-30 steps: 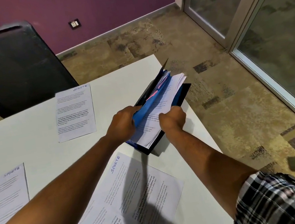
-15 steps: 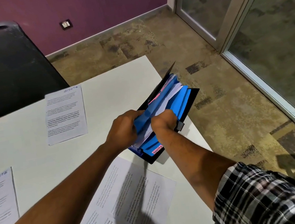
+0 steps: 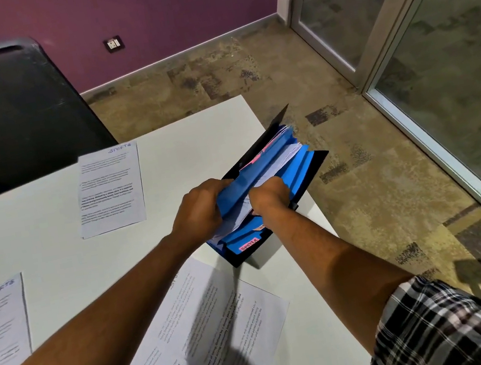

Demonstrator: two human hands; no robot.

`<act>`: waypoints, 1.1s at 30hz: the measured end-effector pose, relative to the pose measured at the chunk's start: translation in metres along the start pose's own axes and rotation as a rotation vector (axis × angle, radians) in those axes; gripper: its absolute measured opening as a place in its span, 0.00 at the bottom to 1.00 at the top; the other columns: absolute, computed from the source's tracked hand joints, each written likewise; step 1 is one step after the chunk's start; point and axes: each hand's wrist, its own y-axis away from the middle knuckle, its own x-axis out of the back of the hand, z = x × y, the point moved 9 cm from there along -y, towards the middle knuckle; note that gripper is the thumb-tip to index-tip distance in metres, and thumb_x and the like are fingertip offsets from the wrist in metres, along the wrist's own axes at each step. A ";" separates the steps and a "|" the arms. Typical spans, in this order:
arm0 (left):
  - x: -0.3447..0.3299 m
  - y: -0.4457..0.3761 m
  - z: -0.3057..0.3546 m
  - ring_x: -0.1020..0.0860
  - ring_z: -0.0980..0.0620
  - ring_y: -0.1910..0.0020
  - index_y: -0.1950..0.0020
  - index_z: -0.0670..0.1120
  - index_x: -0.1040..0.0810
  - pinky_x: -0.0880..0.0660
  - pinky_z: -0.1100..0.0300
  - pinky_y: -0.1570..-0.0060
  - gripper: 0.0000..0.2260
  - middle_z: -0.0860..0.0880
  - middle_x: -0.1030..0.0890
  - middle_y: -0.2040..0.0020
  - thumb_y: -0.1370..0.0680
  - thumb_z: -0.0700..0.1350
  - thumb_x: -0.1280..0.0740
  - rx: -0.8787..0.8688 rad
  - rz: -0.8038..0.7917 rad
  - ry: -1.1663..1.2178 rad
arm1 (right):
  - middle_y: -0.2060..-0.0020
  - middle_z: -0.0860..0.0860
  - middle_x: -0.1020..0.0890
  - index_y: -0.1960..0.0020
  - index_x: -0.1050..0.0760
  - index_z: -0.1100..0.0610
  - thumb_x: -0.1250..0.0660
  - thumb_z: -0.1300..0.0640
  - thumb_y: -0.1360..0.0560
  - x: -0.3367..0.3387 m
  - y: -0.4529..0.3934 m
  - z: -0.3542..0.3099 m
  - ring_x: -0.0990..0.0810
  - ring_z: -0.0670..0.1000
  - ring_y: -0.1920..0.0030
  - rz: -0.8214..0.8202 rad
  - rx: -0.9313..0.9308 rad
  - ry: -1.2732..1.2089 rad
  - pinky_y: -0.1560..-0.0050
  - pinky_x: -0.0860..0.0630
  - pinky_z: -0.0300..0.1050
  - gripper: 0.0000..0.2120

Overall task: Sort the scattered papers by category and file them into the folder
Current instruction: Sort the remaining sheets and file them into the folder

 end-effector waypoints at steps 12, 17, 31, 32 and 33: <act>-0.006 -0.021 -0.036 0.18 0.41 0.47 0.34 0.51 0.23 0.21 0.51 0.50 0.21 0.47 0.17 0.42 0.26 0.47 0.27 0.033 0.054 -0.187 | 0.57 0.56 0.17 0.53 0.22 0.62 0.27 0.64 0.24 -0.010 -0.012 0.000 0.15 0.55 0.64 -0.134 0.005 -0.198 0.53 0.15 0.56 0.04; -0.011 -0.041 -0.045 0.18 0.41 0.51 0.33 0.51 0.24 0.22 0.52 0.55 0.22 0.49 0.19 0.40 0.27 0.47 0.28 -0.025 0.050 -0.285 | 0.53 0.50 0.15 0.54 0.22 0.53 0.24 0.55 0.25 0.009 -0.023 -0.005 0.12 0.55 0.59 -0.085 0.193 0.084 0.51 0.15 0.55 0.06; -0.111 0.004 -0.097 0.33 0.41 0.27 0.24 0.55 0.34 0.27 0.44 0.33 0.35 0.48 0.36 0.23 0.28 0.38 0.26 -0.022 -0.245 -0.324 | 0.41 0.50 0.17 0.35 0.23 0.51 0.26 0.53 0.24 0.009 -0.024 0.078 0.17 0.50 0.44 -0.235 0.298 0.474 0.39 0.21 0.47 0.18; -0.118 0.010 -0.103 0.38 0.40 0.24 0.25 0.56 0.34 0.34 0.40 0.28 0.35 0.47 0.38 0.22 0.28 0.36 0.26 -0.008 -0.268 -0.317 | 0.40 0.50 0.17 0.35 0.23 0.51 0.26 0.53 0.24 0.008 -0.023 0.084 0.18 0.49 0.43 -0.234 0.288 0.492 0.38 0.22 0.45 0.18; -0.124 0.014 -0.110 0.42 0.39 0.22 0.25 0.56 0.33 0.41 0.36 0.26 0.35 0.47 0.39 0.22 0.27 0.34 0.28 0.008 -0.290 -0.304 | 0.39 0.50 0.17 0.35 0.23 0.52 0.26 0.52 0.24 0.006 -0.022 0.089 0.19 0.49 0.41 -0.235 0.286 0.506 0.38 0.22 0.44 0.18</act>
